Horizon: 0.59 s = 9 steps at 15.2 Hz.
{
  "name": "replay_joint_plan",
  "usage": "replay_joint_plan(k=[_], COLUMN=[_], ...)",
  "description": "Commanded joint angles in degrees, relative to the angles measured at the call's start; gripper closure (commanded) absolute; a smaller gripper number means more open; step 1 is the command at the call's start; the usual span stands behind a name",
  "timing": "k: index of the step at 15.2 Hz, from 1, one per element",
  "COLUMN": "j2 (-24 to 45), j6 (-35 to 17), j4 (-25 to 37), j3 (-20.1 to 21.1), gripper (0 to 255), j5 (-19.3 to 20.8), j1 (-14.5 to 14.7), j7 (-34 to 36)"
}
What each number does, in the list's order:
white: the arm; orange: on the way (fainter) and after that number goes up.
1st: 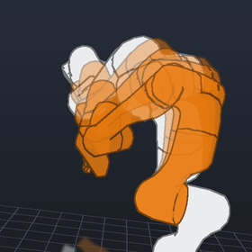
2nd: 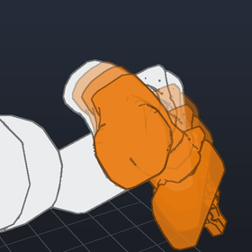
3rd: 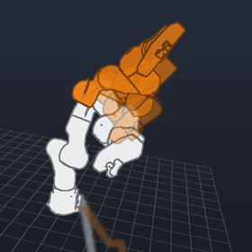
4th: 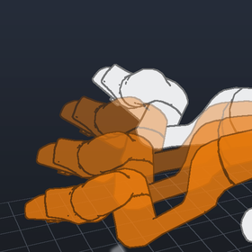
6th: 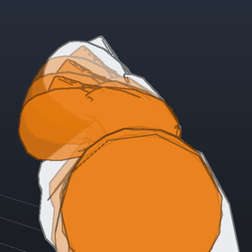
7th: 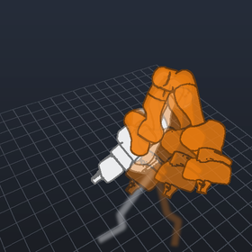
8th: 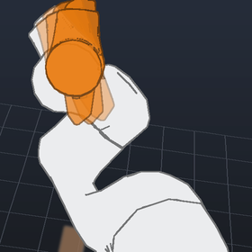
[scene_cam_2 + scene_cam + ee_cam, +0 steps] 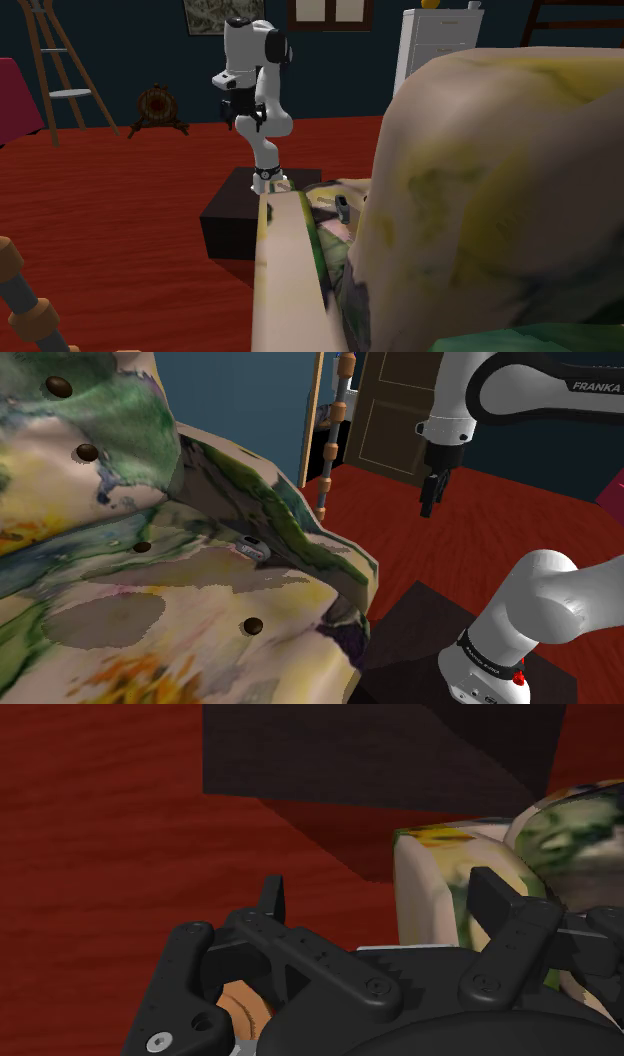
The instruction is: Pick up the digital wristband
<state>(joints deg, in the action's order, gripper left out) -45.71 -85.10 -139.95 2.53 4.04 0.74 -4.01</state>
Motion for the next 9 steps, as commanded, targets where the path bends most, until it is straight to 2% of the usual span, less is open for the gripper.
replay_joint_plan(k=[1, 9], j2=[0.0, 12.2], j6=[0.0, -9.3], j4=[0.0, 4.3], j3=[0.0, 7.0], gripper=[0, 0], j5=[0.0, -4.8], j1=[0.0, 2.7], j7=[0.0, 7.5])
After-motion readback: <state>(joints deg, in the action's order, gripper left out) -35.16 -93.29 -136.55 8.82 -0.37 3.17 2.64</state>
